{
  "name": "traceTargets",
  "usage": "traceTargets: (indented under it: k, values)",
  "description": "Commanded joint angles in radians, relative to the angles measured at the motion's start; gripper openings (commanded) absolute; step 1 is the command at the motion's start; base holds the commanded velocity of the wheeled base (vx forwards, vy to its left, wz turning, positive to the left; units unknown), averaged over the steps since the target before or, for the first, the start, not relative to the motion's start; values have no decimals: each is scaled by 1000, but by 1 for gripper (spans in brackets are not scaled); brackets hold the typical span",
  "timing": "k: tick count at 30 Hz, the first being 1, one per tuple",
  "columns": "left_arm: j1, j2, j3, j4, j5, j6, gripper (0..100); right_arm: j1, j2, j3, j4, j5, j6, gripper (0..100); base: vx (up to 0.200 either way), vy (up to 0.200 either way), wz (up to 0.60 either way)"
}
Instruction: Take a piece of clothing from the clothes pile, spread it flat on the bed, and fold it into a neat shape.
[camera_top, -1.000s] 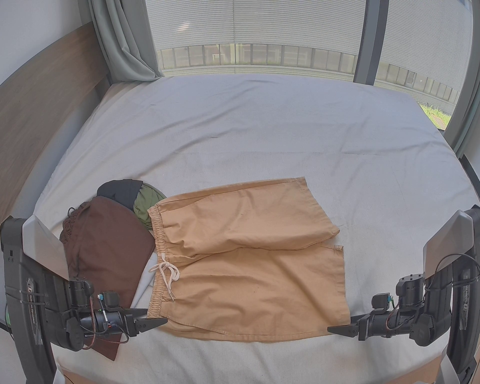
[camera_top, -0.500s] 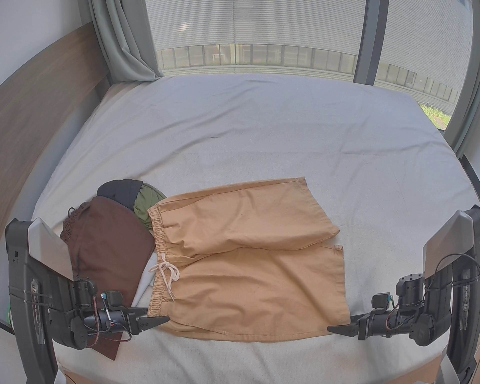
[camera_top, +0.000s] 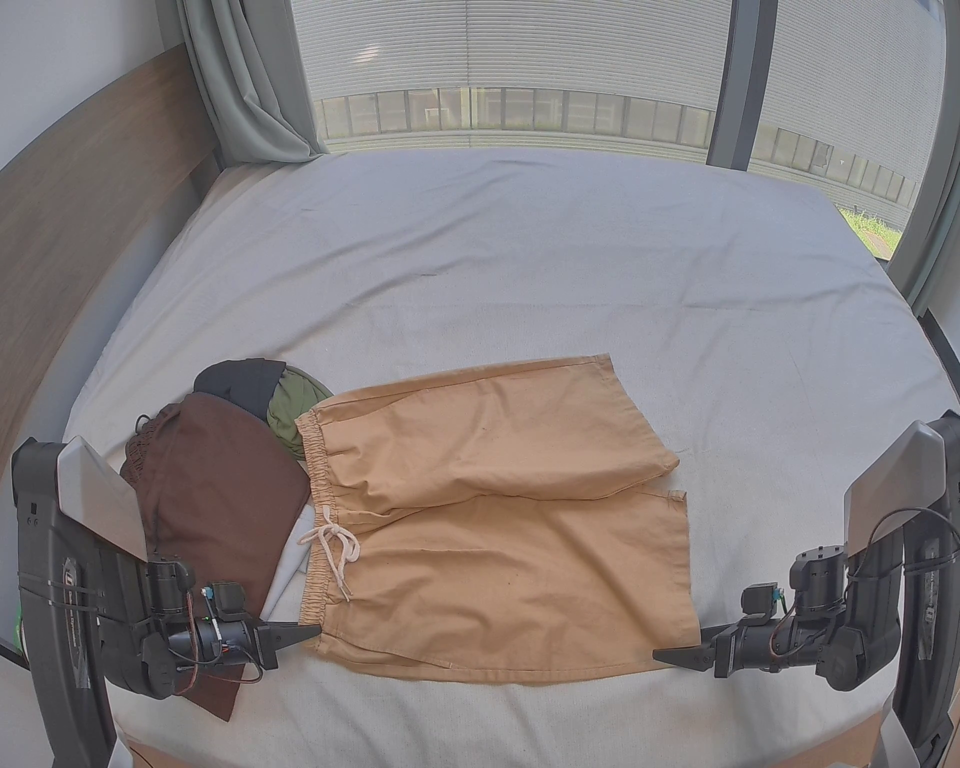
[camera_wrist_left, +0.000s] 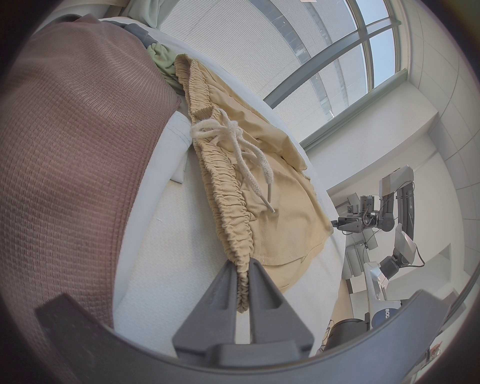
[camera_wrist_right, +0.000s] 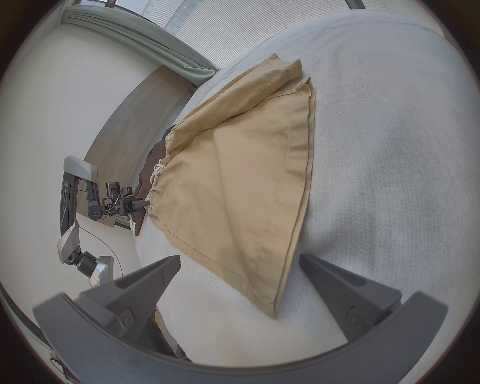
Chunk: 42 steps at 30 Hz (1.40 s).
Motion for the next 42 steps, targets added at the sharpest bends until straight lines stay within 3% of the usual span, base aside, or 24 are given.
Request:
traceTargets:
  k: [1,22,23,34,42]
  values:
    - [1,-3,1,-2,-1,1,0,6,6,-14,-1,0,0,100,0,0,0]
    - [1,-3,-7,-3,-1,-2,0,14,9,13,1,-3,0,100,0,0,0]
    - [1,-3,-7,-2,-1,-2,0,14,9,14,1,-3,0,0,0,0,0]
    - [1,-11,-8,-2,-13,-6,0,11,8,20,1,-3,0,0,0,0,0]
    - [2,-103,41,-2,-64,-108,0,8,-11,37,1,-3,-3,0,0,0,0]
